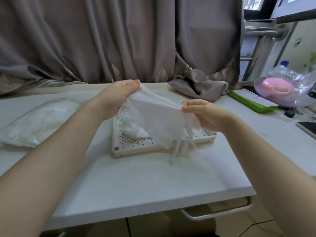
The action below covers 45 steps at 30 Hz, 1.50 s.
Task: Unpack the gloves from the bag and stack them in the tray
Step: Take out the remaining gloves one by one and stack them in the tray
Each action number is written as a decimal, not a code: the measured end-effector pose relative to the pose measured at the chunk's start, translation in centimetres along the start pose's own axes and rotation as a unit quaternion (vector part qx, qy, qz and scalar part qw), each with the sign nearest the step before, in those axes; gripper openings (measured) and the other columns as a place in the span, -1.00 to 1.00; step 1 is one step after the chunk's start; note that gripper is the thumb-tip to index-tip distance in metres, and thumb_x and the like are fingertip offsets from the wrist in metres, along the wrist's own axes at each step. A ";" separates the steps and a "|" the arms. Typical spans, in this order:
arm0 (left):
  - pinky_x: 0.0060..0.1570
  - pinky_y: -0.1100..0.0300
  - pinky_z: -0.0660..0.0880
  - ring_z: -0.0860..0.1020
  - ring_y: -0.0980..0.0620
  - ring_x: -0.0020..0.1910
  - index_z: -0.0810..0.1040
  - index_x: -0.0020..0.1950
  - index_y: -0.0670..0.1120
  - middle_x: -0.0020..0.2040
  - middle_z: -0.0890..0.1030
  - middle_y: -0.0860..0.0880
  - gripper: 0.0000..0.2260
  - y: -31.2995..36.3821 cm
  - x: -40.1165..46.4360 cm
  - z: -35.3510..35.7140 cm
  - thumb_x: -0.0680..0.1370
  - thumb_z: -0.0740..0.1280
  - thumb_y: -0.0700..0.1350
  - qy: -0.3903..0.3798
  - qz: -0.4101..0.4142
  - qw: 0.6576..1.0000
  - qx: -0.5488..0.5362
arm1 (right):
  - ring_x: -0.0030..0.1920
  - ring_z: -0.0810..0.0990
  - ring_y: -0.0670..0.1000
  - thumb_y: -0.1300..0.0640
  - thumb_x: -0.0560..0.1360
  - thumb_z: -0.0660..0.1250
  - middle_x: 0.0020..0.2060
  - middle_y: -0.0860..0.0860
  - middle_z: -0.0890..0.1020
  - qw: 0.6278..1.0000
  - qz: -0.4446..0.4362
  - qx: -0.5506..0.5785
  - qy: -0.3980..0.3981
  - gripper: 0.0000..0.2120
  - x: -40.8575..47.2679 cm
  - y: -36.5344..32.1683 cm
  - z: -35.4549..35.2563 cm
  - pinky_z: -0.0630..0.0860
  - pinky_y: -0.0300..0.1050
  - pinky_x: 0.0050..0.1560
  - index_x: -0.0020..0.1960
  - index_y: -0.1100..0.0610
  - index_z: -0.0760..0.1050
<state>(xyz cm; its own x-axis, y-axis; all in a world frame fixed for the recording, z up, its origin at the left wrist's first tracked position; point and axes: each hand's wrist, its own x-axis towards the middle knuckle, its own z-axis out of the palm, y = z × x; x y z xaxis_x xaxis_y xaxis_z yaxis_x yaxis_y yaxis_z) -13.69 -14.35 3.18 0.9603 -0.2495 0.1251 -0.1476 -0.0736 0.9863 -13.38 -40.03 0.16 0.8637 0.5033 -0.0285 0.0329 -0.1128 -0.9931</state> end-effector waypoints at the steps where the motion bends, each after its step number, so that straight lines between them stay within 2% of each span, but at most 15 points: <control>1: -0.27 0.26 0.54 0.57 0.07 -0.30 0.52 -0.04 -0.16 -0.22 0.58 -0.06 -0.76 -0.3 0.6 0.0 0.63 0.15 -0.04 0.006 0.000 1.000 -0.002 | -0.34 0.42 0.02 0.14 0.44 0.36 -0.34 0.06 0.49 1.000 -0.005 -0.003 0.027 -0.86 0.3 0.2 -0.5 0.31 -0.17 -0.31 -0.23 0.16 0.44; 6: -0.19 0.24 0.58 0.61 0.04 -0.19 0.57 -0.01 -0.18 -0.12 0.65 -0.07 -0.76 -1.6 3.3 0.1 0.64 0.14 -0.12 0.051 -0.038 0.998 -0.004 | -0.46 0.45 -0.10 0.19 0.54 0.28 -0.39 0.00 0.49 0.990 0.005 -0.053 0.129 -0.89 1.8 -0.4 -2.0 0.41 -0.31 -0.50 -0.16 0.15 0.49; 11: -0.37 0.25 0.51 0.54 0.06 -0.39 0.51 -0.15 -0.14 -0.32 0.57 -0.05 -0.78 -3.1 3.3 -0.5 0.62 0.19 -0.09 0.005 -0.092 0.984 0.152 | -0.62 0.38 -0.16 0.21 0.56 0.24 -0.47 -0.01 0.51 0.992 0.070 -0.068 0.081 -0.86 2.5 -1.0 -3.7 0.37 -0.37 -0.58 -0.15 0.21 0.50; 15: -0.27 0.13 0.50 0.55 0.02 -0.41 0.45 -0.20 -0.16 -0.32 0.57 -0.11 -0.80 -4.8 4.0 -0.7 0.59 0.22 -0.11 0.014 -0.086 0.928 0.362 | -0.34 0.49 -0.06 0.10 0.49 0.38 -0.32 0.02 0.55 0.943 0.112 -0.282 0.138 -0.86 5.3 0.8 -4.5 0.48 -0.29 -0.34 -0.15 0.17 0.57; 18: -0.38 0.20 0.35 0.53 0.02 -0.39 0.40 -0.24 -0.15 -0.35 0.55 -0.07 -0.79 -5.9 4.7 -0.5 0.57 0.23 -0.11 0.018 -0.056 0.871 0.488 | -0.37 0.44 -0.07 0.11 0.45 0.40 -0.39 -0.04 0.51 0.876 0.098 -0.443 0.161 -0.89 7.3 1.8 -3.7 0.34 -0.27 -0.39 -0.19 0.13 0.55; 22: -0.34 0.15 0.25 0.43 -0.05 -0.26 0.36 -0.28 -0.11 -0.30 0.47 -0.04 -0.77 -7.2 5.6 -1.1 0.56 0.23 -0.09 0.043 -0.027 0.832 0.552 | -0.15 0.47 0.01 0.14 0.46 0.37 -0.14 0.01 0.57 0.824 0.072 -0.537 0.165 -0.86 9.4 2.9 -2.8 0.34 -0.17 -0.26 -0.01 0.16 0.58; 24: -0.25 0.14 0.30 0.47 -0.10 -0.13 0.45 -0.13 -0.10 -0.13 0.54 -0.08 -0.86 -7.5 5.8 -1.3 0.57 0.23 -0.07 0.067 -0.030 0.823 0.563 | 0.01 0.49 0.06 0.09 0.47 0.36 0.04 0.05 0.57 0.804 0.060 -0.569 0.165 -0.76 9.8 3.6 -2.5 0.40 -0.14 -0.07 0.10 0.14 0.54; 28: 0.17 0.01 0.28 0.36 -0.17 0.26 0.31 0.38 -0.08 0.27 0.43 -0.13 -0.60 -7.3 5.4 -1.4 0.56 0.26 -0.04 0.123 -0.010 0.762 0.635 | 0.21 0.39 0.09 -0.10 0.42 0.38 0.17 0.05 0.44 0.822 -0.016 -0.544 0.164 -0.60 8.4 3.3 -1.6 0.36 0.03 0.24 0.18 0.05 0.45; 30: 0.27 -0.01 0.20 0.29 -0.14 0.31 0.35 0.37 -0.08 0.30 0.37 -0.09 -0.61 -6.9 4.8 -0.7 0.56 0.26 -0.06 0.123 0.098 0.758 0.633 | 0.22 0.34 0.03 -0.14 0.39 0.38 0.18 -0.05 0.41 0.836 -0.037 -0.540 0.086 -0.68 6.8 2.7 -1.0 0.30 0.00 0.27 0.10 -0.07 0.48; 32: 0.29 0.00 0.25 0.33 -0.12 0.30 0.46 0.28 -0.10 0.28 0.40 -0.08 -0.71 -6.8 4.1 0.4 0.57 0.23 -0.10 0.039 0.180 0.790 0.585 | 0.22 0.28 -0.07 -0.08 0.42 0.38 0.21 -0.15 0.35 0.847 -0.031 -0.530 -0.001 -0.80 5.4 2.5 -0.5 0.20 -0.17 0.23 0.04 -0.13 0.53; 35: 0.37 0.10 0.20 0.26 -0.04 0.40 0.37 0.39 -0.10 0.44 0.28 -0.04 -0.63 -7.7 3.7 2.2 0.62 0.12 0.00 -0.109 0.082 0.788 0.600 | 0.36 0.19 -0.11 -0.04 0.47 0.35 0.34 -0.17 0.31 0.847 -0.006 -0.529 -0.053 -0.95 5.2 2.9 -0.4 0.18 -0.20 0.29 -0.09 -0.11 0.58; 37: 0.43 0.11 0.10 0.13 0.00 0.49 0.18 0.50 -0.07 0.53 0.11 -0.03 -0.48 -8.4 3.7 2.3 0.61 0.04 0.16 -0.154 -0.018 0.768 0.622 | 0.43 0.08 -0.10 -0.10 0.49 0.30 0.38 -0.19 0.30 0.810 0.013 -0.584 -0.055 -0.86 5.3 3.3 -0.6 0.08 -0.05 0.42 -0.17 -0.09 0.57; 41: 0.47 0.09 -0.04 -0.03 0.00 0.53 -0.08 0.55 -0.08 0.56 -0.06 -0.04 -0.28 -9.7 3.5 1.1 0.53 -0.06 0.33 -0.147 -0.082 0.757 0.632 | 0.48 0.01 -0.04 -0.24 0.53 0.12 0.40 -0.18 0.33 0.747 0.045 -0.663 0.020 -0.56 5.1 4.0 -2.0 -0.17 -0.04 0.45 -0.29 -0.03 0.62; 43: 0.48 0.04 -0.08 -0.03 -0.05 0.53 -0.08 0.55 -0.10 0.56 -0.04 -0.08 -0.25 -10.2 3.4 0.9 0.52 -0.09 0.35 -0.128 -0.081 0.733 0.664 | 0.49 0.01 0.01 -0.25 0.55 0.06 0.43 -0.11 0.31 0.734 0.084 -0.670 0.076 -0.48 4.7 4.0 -2.5 -0.15 -0.03 0.46 -0.29 0.01 0.63; 45: 0.46 -0.06 -0.18 -0.04 -0.09 0.52 -0.06 0.54 -0.11 0.55 -0.01 -0.09 -0.26 -10.4 3.3 1.0 0.52 -0.13 0.35 -0.098 -0.093 0.716 0.684 | 0.45 0.11 0.09 -0.21 0.55 0.10 0.41 0.00 0.34 0.690 0.100 -0.707 0.120 -0.52 4.3 3.9 -2.4 -0.02 -0.02 0.43 -0.15 0.08 0.65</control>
<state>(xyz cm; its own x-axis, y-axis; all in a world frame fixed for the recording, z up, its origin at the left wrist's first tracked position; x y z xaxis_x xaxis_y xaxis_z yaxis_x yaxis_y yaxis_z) -9.18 -15.40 -6.76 0.9617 -0.2326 -0.1451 -0.2435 -0.9679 -0.0626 -8.34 -40.34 -3.54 0.9749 0.2192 0.0394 0.2121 -0.9678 0.1356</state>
